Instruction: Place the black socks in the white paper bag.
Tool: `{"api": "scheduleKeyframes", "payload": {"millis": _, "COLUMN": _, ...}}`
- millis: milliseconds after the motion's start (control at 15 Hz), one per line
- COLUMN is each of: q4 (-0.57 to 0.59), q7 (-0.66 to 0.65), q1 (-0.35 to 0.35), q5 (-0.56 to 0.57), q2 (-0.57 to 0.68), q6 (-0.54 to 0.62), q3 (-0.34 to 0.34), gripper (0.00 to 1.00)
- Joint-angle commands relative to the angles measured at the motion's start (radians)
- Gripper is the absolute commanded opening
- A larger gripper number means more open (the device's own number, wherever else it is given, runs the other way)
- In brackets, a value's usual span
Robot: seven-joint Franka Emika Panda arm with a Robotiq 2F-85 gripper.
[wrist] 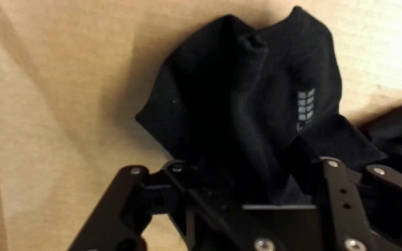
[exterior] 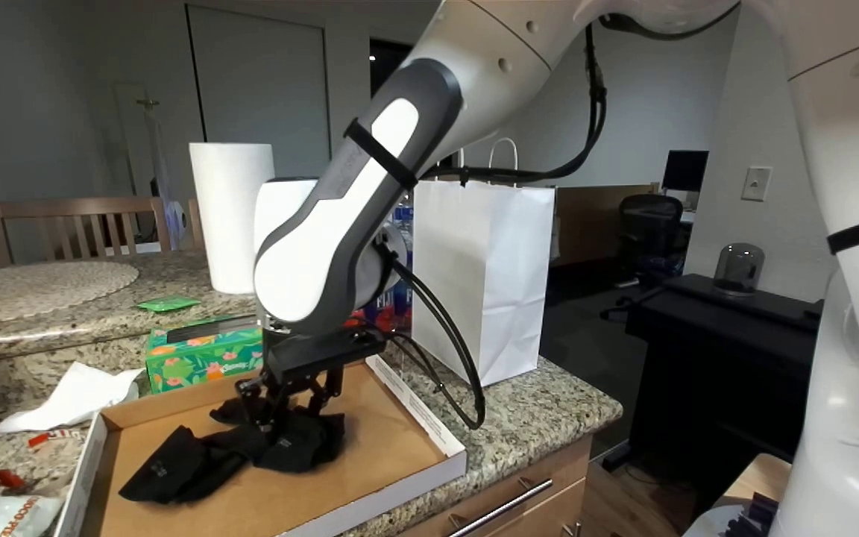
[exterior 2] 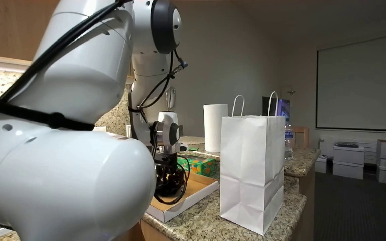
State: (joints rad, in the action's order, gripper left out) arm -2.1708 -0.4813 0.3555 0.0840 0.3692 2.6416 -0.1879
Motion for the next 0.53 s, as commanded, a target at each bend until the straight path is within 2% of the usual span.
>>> {"api": "scheduleKeyframes", "payload": {"millis": 0, "q4": -0.037, "q7": 0.01, "q1": 0.006, "q5": -0.047, "q2": -0.034, "q6": -0.021, "q3": 0.006, "gripper": 0.29}}
{"api": "scheduleKeyframes", "payload": {"millis": 200, "q4": -0.037, "q7": 0.021, "q1": -0.004, "q5": -0.069, "q2": -0.055, "q6": -0.063, "q3": 0.004, "gripper": 0.1}}
{"api": "scheduleKeyframes", "payload": {"millis": 467, "q4": -0.04, "q7": 0.051, "q1": -0.021, "q5": -0.081, "q2": -0.118, "q6": -0.169, "q3": 0.001, "gripper": 0.08}}
